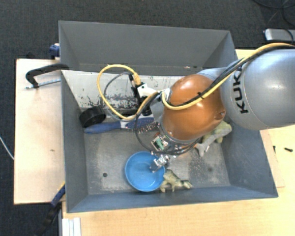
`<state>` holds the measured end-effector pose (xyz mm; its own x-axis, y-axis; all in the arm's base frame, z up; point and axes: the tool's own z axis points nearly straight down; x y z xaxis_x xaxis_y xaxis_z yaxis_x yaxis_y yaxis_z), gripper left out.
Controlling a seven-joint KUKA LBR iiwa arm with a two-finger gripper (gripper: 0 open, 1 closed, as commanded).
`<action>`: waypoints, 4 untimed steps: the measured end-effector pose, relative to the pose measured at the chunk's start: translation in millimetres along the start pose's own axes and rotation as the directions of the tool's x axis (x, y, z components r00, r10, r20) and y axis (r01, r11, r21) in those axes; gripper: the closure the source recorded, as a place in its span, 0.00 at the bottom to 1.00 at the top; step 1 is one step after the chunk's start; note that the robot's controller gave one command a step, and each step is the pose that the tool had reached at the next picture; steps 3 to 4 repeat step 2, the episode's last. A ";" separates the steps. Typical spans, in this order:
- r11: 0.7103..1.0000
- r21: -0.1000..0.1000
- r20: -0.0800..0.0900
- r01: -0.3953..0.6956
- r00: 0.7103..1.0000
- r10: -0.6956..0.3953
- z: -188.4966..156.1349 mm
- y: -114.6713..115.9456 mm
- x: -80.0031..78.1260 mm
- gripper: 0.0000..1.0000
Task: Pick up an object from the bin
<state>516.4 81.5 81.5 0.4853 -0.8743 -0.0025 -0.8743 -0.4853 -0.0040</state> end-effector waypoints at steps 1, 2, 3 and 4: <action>0.987 0.005 -0.004 0.161 0.987 -0.161 -116.1 -1.3 3.1 1.00; 0.995 0.002 0.000 0.104 0.995 -0.104 -131.6 -4.8 -11.7 1.00; 0.995 0.002 0.000 0.104 0.995 -0.104 -131.6 -4.8 -11.7 1.00; 0.995 0.002 0.000 0.104 0.995 -0.104 -131.6 -4.8 -11.7 1.00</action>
Offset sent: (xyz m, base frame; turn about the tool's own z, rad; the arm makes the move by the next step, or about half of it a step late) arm 0.0006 -0.0038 0.1121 -0.1651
